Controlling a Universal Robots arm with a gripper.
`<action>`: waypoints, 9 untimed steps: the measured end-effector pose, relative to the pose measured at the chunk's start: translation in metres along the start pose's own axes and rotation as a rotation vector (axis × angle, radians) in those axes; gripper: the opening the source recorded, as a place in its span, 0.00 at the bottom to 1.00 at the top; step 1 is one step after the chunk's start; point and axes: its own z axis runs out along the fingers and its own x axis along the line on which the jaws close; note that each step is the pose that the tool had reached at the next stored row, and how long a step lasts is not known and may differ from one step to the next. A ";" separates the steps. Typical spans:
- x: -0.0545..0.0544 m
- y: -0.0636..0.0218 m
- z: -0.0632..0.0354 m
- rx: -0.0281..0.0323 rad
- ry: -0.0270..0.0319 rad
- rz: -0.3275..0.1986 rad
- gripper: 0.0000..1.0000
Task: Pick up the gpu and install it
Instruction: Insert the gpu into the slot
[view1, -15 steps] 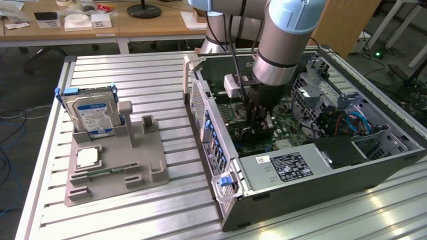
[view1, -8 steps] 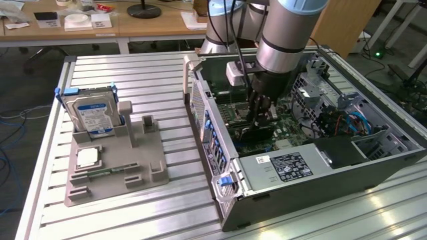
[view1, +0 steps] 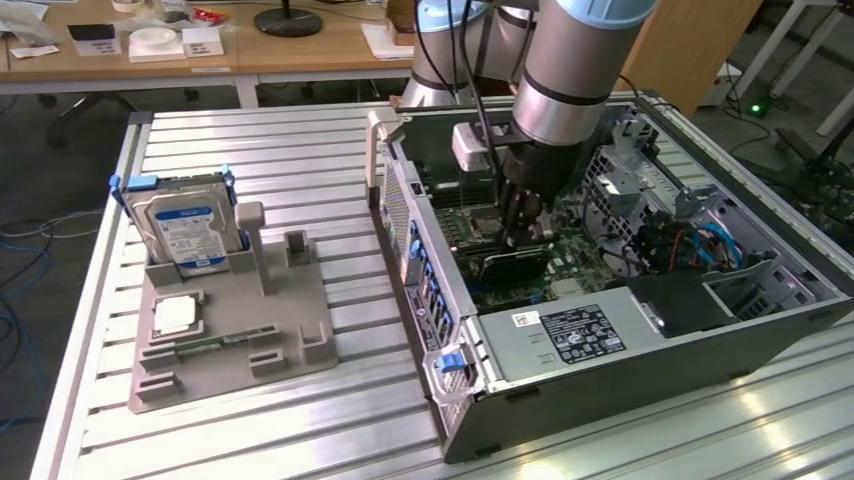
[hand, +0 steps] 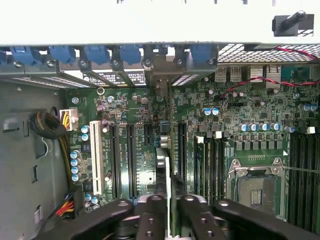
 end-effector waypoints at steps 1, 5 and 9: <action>0.000 0.0000 0.0000 0.0000 0.0000 0.000 0.21; 0.000 0.0000 0.0000 0.0000 -0.0001 0.000 0.10; 0.000 0.0000 0.0000 0.0000 0.0000 0.000 0.11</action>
